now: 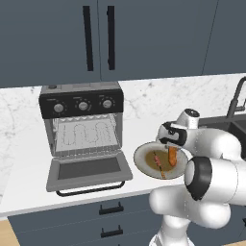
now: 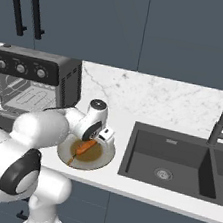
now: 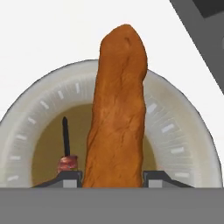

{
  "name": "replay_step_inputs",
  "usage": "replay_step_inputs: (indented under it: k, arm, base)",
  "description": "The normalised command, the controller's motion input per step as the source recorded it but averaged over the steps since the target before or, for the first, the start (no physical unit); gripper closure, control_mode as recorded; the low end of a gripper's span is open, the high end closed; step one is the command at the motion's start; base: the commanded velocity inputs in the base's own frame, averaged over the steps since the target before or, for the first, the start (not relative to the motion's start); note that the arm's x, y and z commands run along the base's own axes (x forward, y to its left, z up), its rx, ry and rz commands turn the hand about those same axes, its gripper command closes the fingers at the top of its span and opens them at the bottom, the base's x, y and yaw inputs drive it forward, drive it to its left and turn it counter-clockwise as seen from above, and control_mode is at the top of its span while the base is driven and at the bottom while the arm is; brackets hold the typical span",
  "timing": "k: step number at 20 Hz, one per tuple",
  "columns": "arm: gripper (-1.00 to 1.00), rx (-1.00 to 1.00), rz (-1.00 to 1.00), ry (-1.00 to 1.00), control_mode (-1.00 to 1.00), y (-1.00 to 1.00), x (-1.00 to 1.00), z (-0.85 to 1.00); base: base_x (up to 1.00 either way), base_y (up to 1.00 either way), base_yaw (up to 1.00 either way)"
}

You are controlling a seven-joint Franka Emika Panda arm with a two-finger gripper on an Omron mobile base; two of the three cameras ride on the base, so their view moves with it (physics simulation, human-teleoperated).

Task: Pick up the kebab skewer and baguette bread, and place them inside the toaster oven. Close the toaster oven door and start by setting the timer.

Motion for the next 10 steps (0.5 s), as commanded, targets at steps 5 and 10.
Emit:
replay_step_inputs:
  k: [5, 10]
  arm:
    - [1.00, 0.06, -0.05, 0.00, -1.00, 0.08, -0.19, 0.86]
    - [1.00, 0.03, -0.16, 0.00, -1.00, 0.41, -0.24, 0.61]
  base:
    - [0.00, 0.00, 0.00]
    - [0.00, 0.00, 0.00]
